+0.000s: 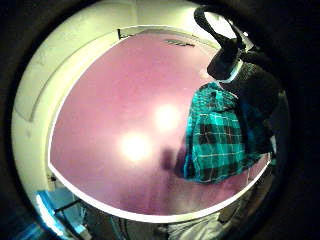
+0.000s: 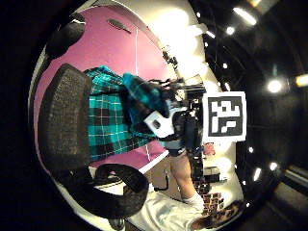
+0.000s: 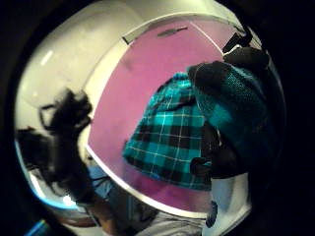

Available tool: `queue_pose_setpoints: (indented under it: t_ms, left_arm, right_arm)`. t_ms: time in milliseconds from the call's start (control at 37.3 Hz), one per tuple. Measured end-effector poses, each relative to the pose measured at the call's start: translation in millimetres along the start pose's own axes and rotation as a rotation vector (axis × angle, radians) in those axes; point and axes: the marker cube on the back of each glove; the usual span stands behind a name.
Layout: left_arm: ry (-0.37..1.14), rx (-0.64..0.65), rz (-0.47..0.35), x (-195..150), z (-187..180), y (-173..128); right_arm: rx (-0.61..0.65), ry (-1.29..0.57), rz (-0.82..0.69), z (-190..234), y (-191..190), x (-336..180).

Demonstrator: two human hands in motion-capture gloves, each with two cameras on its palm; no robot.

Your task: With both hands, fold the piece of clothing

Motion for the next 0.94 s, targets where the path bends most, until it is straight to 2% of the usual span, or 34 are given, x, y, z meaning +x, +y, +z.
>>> queue_pose_setpoints:
  t_ms: [134, 241, 322, 376, 483, 644, 831, 885, 939]
  left_arm:
    - [-0.01, -0.008, -0.016, -8.5, -0.6, 3.5]
    - [-0.004, -0.011, -0.01, -6.9, -0.4, 3.5]
    - [-0.006, -0.012, 0.009, 0.6, -0.7, 3.4]
    - [-0.014, -0.012, 0.031, 8.6, 0.0, 2.7]
    - [-0.06, -0.012, 0.077, 30.6, -1.3, 3.4]
    - [-0.123, -0.008, 0.16, 68.6, -5.6, 9.1]
    - [-0.169, -0.03, 0.235, 94.6, 4.4, 12.0]
    - [-0.243, -0.011, 0.254, 93.7, 11.6, 4.8]
    - [-0.373, 0.075, 0.279, 87.8, 9.9, -10.5]
  right_arm:
    - [0.022, -0.017, -0.074, -52.5, 32.9, -22.2]
    - [-0.14, -0.233, -0.171, -68.2, 59.2, -20.6]
    - [-0.202, -0.408, -0.191, -71.4, 63.7, 3.4]
    - [-0.183, -0.428, -0.168, -59.1, 52.9, 34.4]
    - [-0.112, -0.225, -0.059, -42.9, 34.3, 105.8]
    - [-0.096, 0.082, 0.072, -65.0, 44.5, 184.5]
    - [-0.118, 0.165, 0.169, -81.8, 59.7, 226.6]
    - [-0.114, 0.146, 0.177, -83.0, 62.0, 231.2]
    - [-0.112, 0.13, 0.18, -80.8, 63.1, 233.7]
